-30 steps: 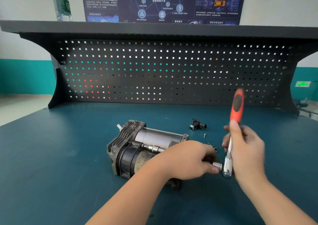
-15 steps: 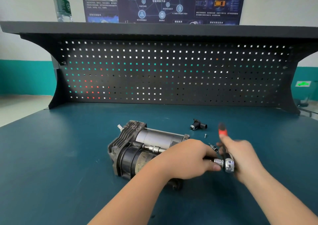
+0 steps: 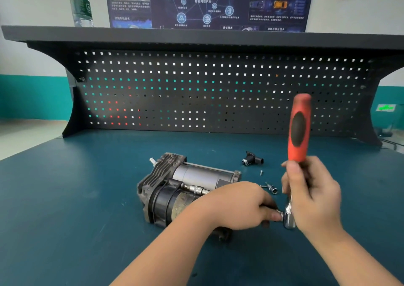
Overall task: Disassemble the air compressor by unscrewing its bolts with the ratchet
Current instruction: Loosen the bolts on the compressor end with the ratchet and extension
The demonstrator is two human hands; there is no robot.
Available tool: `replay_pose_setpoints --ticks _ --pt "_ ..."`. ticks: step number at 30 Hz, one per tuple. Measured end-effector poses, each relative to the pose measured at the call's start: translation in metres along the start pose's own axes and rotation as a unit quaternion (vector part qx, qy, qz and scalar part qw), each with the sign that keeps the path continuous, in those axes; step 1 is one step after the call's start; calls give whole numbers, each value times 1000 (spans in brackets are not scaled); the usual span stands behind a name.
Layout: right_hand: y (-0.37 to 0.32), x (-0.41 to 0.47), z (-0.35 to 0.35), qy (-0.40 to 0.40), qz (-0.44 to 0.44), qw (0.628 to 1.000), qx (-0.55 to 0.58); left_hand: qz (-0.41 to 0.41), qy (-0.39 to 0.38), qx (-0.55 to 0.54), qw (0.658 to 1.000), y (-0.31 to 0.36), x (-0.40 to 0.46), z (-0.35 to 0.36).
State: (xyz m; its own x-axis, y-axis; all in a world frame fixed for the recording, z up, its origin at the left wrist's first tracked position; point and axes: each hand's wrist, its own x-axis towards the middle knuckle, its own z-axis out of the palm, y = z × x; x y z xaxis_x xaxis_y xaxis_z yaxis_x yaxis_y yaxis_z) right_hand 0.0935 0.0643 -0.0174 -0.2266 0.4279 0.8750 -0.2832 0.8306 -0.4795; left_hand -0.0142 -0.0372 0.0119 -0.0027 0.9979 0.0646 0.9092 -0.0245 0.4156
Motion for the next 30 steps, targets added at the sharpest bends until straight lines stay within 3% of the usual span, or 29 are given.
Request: replay_pose_setpoints --ticks 3,5,7,8,10,13,16,18,21,23,25,27,28,30 --pt "11 13 4 18 274 962 -1 2 30 -24 999 -2 0 0" --pt "26 13 3 1 460 886 56 1 57 -42 997 -3 0 1" --pt "32 6 4 6 556 819 143 3 63 -38 997 -3 1 2" --pt "34 4 5 7 553 821 139 3 55 -25 998 -2 1 3" --pt "33 3 5 21 454 889 58 -4 37 -1 999 -3 1 3" --pt "10 4 4 59 162 985 7 -14 19 14 1000 -2 1 2" --pt "3 -8 -2 -14 -96 995 -36 -6 -9 1 1000 0 -1 -1" --pt "4 -12 -4 -37 -118 991 -46 1 -10 -3 1000 0 -1 -1" --pt "0 0 2 3 59 998 18 -2 4 -3 1000 0 -1 0" --pt "7 10 4 16 226 974 6 1 21 -13 1000 -1 -1 0" --pt "23 12 4 -1 401 916 16 3 44 -24 999 -1 -1 1" --pt "31 7 4 -1 538 837 98 -2 56 -20 998 -1 0 2" --pt "33 3 5 4 565 816 122 -4 53 -15 998 -2 1 3" --pt "35 0 6 19 528 843 103 -10 43 -10 999 -2 1 3"
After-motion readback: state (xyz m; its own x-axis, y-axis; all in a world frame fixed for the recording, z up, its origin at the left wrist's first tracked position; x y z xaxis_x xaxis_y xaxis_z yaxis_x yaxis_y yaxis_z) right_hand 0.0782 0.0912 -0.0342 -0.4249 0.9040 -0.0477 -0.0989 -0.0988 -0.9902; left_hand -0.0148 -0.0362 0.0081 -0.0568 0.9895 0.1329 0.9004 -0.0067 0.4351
